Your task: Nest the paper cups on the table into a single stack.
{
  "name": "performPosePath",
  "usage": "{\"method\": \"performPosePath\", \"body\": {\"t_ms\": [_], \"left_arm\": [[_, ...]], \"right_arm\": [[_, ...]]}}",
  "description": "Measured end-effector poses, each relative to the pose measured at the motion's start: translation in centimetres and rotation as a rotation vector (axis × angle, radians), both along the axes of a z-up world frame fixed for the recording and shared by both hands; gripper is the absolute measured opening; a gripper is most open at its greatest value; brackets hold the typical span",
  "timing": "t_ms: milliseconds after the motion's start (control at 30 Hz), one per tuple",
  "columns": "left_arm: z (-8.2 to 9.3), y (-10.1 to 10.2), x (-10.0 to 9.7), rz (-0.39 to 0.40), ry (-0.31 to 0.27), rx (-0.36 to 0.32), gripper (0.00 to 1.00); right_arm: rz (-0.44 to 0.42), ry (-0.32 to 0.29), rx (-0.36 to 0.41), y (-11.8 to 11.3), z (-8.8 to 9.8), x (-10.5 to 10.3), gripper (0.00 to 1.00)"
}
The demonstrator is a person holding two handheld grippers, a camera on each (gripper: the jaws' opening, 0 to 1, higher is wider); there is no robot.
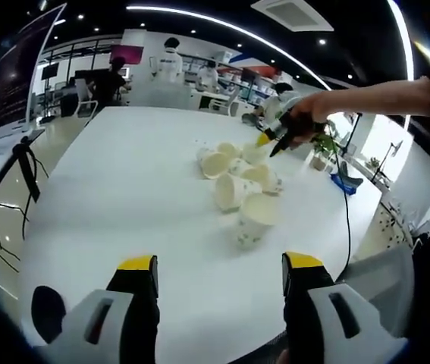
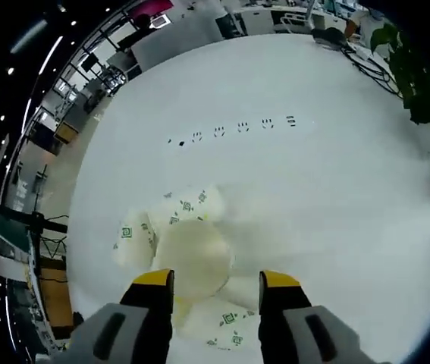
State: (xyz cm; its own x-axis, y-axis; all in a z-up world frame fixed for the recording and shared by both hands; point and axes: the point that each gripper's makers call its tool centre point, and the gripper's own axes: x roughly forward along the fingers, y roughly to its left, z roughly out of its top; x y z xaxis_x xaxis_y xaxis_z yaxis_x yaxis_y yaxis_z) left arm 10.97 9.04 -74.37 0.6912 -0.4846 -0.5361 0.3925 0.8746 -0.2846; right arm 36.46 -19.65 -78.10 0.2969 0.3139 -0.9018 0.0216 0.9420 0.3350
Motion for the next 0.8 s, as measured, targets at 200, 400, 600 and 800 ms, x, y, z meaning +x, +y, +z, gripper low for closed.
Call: {"method": "performPosePath", "body": {"t_ms": [200, 400, 600, 800], "left_arm": [[-0.2, 0.3, -0.1, 0.003, 0.006, 0.004, 0.65], [-0.3, 0.6, -0.1, 0.011, 0.011, 0.005, 0.65], [-0.6, 0.5, -0.2, 0.013, 0.019, 0.004, 0.64], [-0.8, 0.3, -0.3, 0.009, 0.025, 0.003, 0.64]], "right_arm": [[0.005, 0.027, -0.008, 0.7, -1.0, 0.4, 0.42], [0.023, 0.056, -0.037, 0.7, -2.1, 0.4, 0.39], [0.009, 0.062, -0.048, 0.4, -3.0, 1.1, 0.30], [0.031, 0.077, -0.056, 0.7, -3.5, 0.6, 0.29]]}}
